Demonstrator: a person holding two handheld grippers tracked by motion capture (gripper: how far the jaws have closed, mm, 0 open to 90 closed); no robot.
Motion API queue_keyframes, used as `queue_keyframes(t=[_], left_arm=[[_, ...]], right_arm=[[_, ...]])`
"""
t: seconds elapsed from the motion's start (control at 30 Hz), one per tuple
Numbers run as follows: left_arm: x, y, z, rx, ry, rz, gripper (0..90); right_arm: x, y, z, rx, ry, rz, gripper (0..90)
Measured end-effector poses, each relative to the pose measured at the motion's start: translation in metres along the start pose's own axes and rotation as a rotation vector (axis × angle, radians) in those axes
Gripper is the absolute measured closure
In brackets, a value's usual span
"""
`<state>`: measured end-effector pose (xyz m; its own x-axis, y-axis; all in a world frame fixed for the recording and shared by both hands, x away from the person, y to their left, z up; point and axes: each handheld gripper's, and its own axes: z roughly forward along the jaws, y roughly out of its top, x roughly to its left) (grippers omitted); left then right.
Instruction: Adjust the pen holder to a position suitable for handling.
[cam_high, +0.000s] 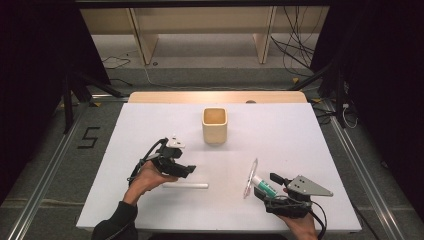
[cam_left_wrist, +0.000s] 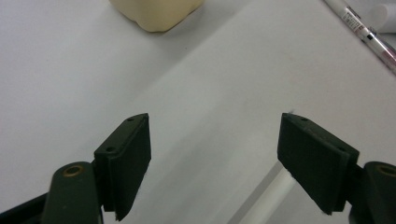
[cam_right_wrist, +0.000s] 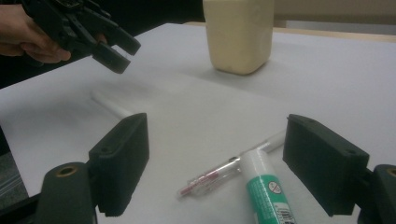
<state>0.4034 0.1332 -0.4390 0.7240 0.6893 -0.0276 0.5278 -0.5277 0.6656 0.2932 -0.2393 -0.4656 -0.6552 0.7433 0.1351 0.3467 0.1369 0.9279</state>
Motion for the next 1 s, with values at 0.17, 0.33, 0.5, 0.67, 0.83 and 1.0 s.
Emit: queue_keyframes(t=[0.17,0.33,0.5,0.67,0.83,1.0], left_arm=[[-0.003,-0.001,-0.003,0.033,-0.008,0.031,24.7],[-0.005,-0.004,-0.004,0.073,-0.031,0.050,23.3],[-0.007,-0.006,-0.005,0.105,-0.026,0.079,22.8],[-0.008,-0.008,-0.006,0.131,-0.037,0.089,22.5],[-0.009,-0.011,-0.006,0.168,-0.038,0.110,22.5],[-0.010,-0.013,-0.002,0.222,-0.030,0.145,22.6]], right_arm=[[0.000,0.000,-0.001,0.000,0.001,0.002,23.3],[0.000,0.000,0.000,0.002,0.002,-0.004,23.3],[0.000,0.000,0.000,0.007,0.005,-0.006,23.3],[0.000,0.000,0.001,0.008,0.005,-0.006,23.3],[0.001,-0.001,0.002,0.012,0.007,-0.008,23.3],[0.001,0.000,0.002,0.014,0.008,-0.011,23.3]])
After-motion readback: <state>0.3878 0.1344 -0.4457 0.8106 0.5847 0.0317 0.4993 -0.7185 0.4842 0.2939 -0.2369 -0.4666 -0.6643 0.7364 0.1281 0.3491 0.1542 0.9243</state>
